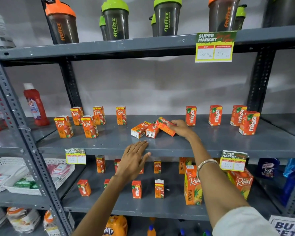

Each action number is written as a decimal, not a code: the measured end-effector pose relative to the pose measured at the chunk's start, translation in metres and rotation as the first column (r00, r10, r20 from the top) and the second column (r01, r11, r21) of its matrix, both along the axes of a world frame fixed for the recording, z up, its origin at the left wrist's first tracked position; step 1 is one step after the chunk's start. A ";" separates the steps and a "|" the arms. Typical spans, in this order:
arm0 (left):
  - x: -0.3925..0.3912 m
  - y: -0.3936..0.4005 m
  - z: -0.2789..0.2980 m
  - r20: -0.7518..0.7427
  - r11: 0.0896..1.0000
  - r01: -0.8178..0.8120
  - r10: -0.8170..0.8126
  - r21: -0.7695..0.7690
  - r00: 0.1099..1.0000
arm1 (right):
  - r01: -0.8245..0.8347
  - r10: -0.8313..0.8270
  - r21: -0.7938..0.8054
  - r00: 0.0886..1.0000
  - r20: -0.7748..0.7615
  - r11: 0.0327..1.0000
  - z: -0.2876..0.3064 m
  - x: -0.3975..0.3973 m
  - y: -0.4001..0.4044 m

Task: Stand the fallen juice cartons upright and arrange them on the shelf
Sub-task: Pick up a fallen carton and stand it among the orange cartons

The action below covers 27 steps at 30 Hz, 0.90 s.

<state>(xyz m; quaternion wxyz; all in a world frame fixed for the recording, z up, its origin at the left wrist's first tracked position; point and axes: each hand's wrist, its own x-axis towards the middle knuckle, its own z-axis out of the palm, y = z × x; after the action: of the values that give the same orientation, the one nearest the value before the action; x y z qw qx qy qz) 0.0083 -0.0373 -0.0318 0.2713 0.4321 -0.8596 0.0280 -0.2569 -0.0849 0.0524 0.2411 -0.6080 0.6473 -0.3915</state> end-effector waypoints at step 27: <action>-0.010 0.013 0.006 -0.006 0.997 -0.070 0.070 0.017 0.998 | -0.339 0.489 -0.364 0.441 0.753 0.867 0.059 0.065 0.194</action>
<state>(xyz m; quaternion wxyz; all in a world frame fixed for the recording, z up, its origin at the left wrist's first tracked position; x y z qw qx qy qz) -0.0017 -0.0241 -0.0259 0.2694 0.4642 -0.8433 0.0287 -0.1920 0.1093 0.1116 0.5542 -0.5083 0.2539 -0.6083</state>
